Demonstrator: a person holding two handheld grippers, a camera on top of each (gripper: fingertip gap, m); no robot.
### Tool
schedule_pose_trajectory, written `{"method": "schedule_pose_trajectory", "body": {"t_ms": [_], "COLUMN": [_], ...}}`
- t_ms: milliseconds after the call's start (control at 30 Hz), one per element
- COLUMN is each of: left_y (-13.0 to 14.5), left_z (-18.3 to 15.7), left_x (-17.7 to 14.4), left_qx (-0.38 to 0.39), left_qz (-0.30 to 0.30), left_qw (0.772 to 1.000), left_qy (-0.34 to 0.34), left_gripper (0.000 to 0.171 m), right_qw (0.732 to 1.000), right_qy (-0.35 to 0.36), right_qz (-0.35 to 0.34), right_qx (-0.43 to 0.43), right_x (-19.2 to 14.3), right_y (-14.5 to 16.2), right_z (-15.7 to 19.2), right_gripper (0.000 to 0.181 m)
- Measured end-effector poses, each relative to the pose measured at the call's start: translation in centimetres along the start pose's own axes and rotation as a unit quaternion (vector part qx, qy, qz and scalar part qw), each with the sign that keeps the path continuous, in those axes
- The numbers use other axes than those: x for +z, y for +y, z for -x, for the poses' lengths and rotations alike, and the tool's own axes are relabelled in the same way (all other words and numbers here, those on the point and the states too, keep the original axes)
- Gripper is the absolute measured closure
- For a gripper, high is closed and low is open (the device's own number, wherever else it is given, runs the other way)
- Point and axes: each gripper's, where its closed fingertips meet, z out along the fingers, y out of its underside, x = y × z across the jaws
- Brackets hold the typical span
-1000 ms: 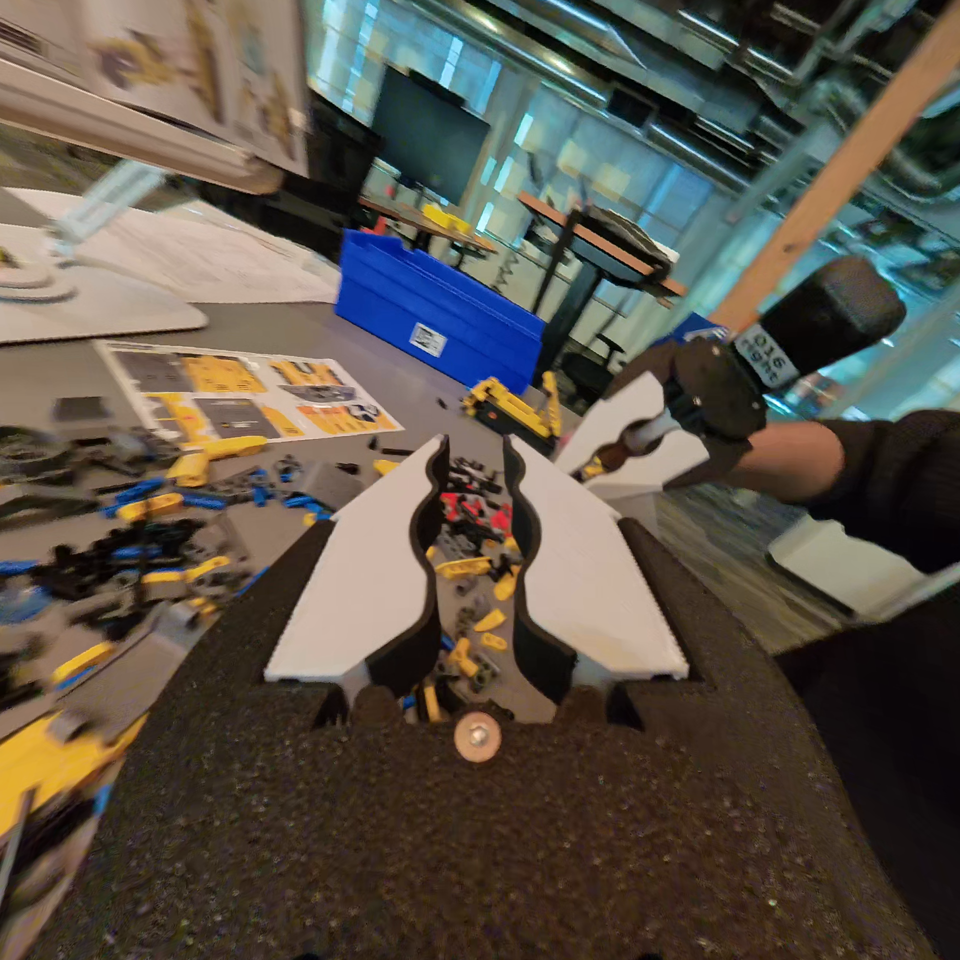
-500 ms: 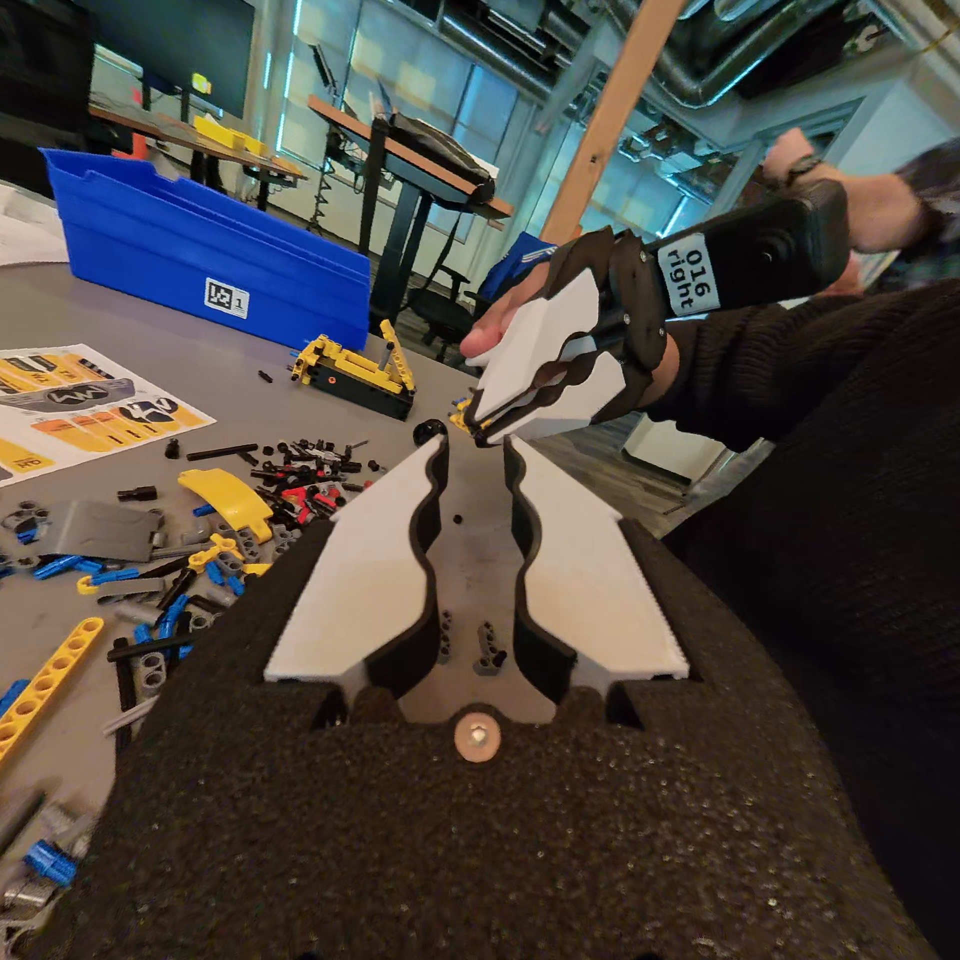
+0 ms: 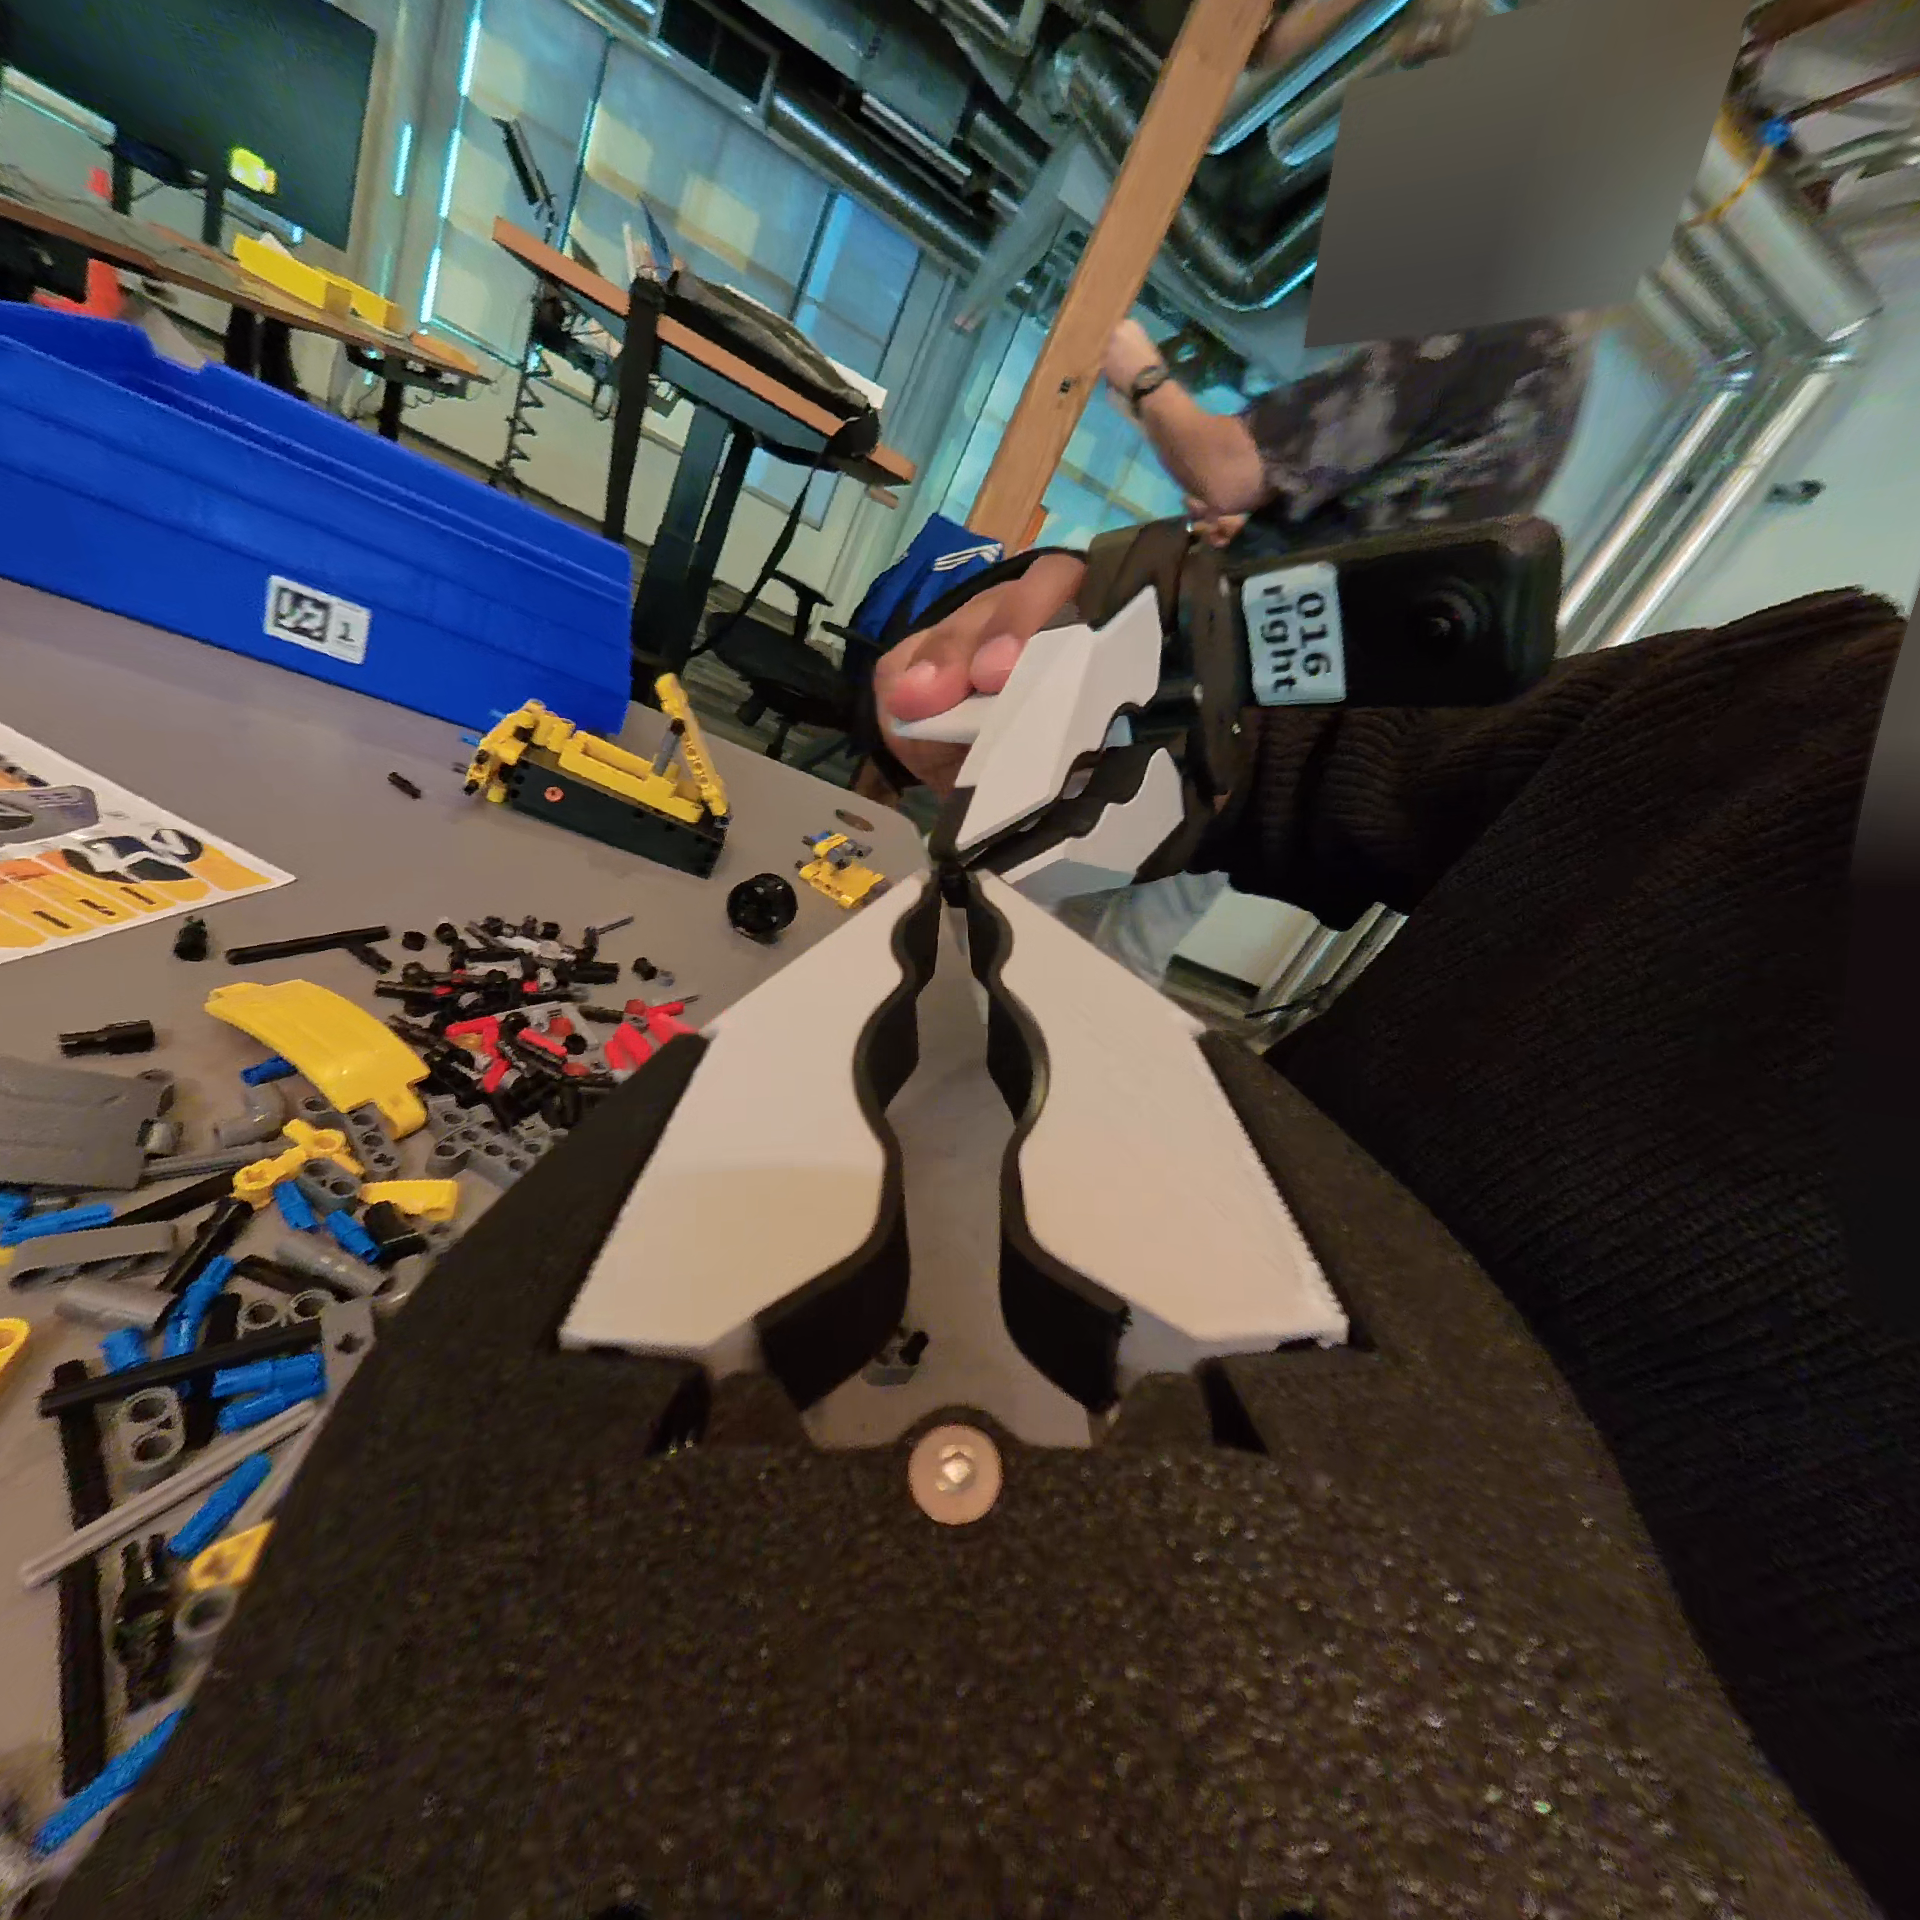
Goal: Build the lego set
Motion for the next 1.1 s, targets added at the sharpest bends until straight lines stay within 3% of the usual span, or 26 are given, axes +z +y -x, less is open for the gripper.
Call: {"method": "schedule_pose_trajectory", "body": {"t_ms": [367,1100], "left_y": [-0.9,-0.7], "left_z": [-3.1,-5.2], "left_x": [-0.6,-0.7], "left_qx": [-0.037,-0.051], "left_qz": [-0.028,-0.021], "left_qw": [0.993,0.982], "left_qy": [0.112,0.181], "left_gripper": [0.168,0.168], "right_qw": [0.992,0.99], "right_qy": [-0.011,-0.032], "right_qz": [-0.122,-0.141], "right_qx": [0.023,-0.008], "right_x": [-1.7,-1.9], "right_y": [-3.4,-5.0], "right_z": [-0.3,0.6], "right_gripper": [0.168,0.176]}}
